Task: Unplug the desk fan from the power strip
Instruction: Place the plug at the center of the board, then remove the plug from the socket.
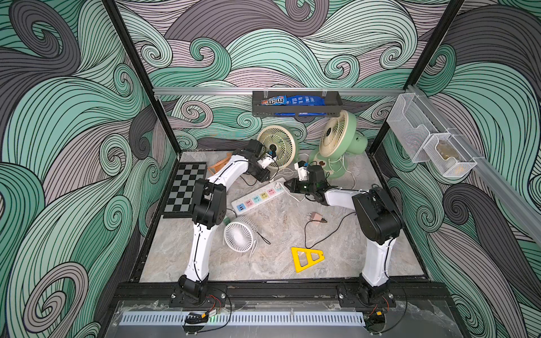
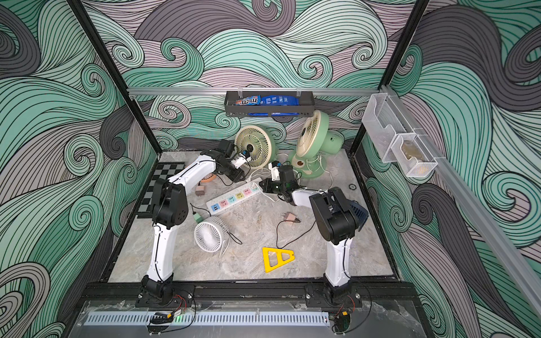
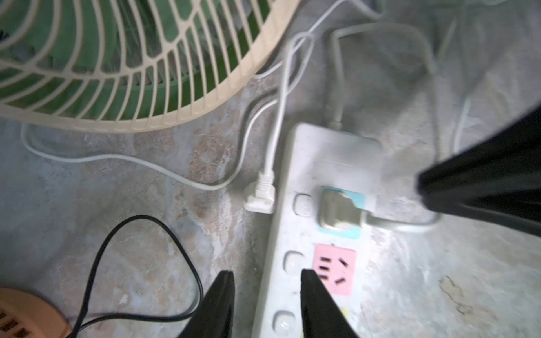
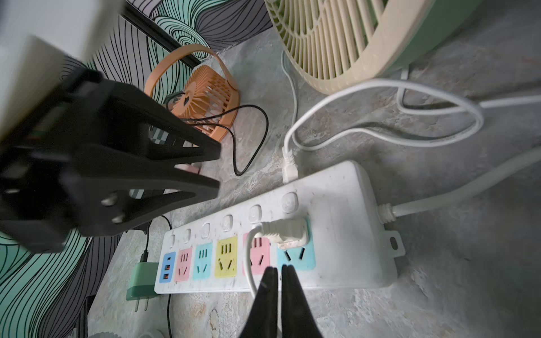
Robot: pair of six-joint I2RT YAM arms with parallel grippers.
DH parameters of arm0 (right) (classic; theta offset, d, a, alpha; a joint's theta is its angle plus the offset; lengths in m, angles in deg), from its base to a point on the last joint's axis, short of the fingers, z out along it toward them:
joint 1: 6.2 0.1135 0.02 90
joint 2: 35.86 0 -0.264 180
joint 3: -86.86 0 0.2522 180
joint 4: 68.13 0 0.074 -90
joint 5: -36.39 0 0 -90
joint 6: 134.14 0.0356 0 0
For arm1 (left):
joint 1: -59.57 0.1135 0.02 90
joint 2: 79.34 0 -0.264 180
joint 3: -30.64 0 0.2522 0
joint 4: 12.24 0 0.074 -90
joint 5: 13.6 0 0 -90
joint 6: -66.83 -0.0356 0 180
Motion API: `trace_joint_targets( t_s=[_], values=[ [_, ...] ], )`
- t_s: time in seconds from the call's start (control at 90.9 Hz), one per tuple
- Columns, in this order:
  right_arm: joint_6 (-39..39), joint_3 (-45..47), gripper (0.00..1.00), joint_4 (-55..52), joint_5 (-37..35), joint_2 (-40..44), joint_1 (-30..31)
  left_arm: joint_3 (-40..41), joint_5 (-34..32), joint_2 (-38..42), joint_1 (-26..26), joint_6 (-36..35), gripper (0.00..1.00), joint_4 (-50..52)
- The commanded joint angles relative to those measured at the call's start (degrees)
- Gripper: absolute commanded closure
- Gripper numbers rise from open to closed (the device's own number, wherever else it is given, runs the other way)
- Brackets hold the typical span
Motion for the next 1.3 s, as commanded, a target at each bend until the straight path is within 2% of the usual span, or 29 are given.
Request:
trace_joint_targets(
  t_s=[0.0,0.121,0.374,1.288],
  values=[
    [0.48,-1.47,0.9,0.49,2.45,-1.48,-0.49,3.95,10.22,3.61,0.25,-4.7,0.6,-3.18],
    [1.03,-2.36,0.9,0.6,3.45,-3.2,-0.69,5.77,15.2,3.66,0.16,-5.77,0.6,-3.29],
    [1.98,-2.61,0.91,1.59,3.54,-4.99,-0.73,5.36,14.26,1.65,0.01,-5.98,0.62,-3.25],
    [5.51,-0.31,0.92,5.31,2.03,-8.55,-0.42,5.35,0.92,-3.08,-4.21,-3.11,0.63,-9.22]
  ],
)
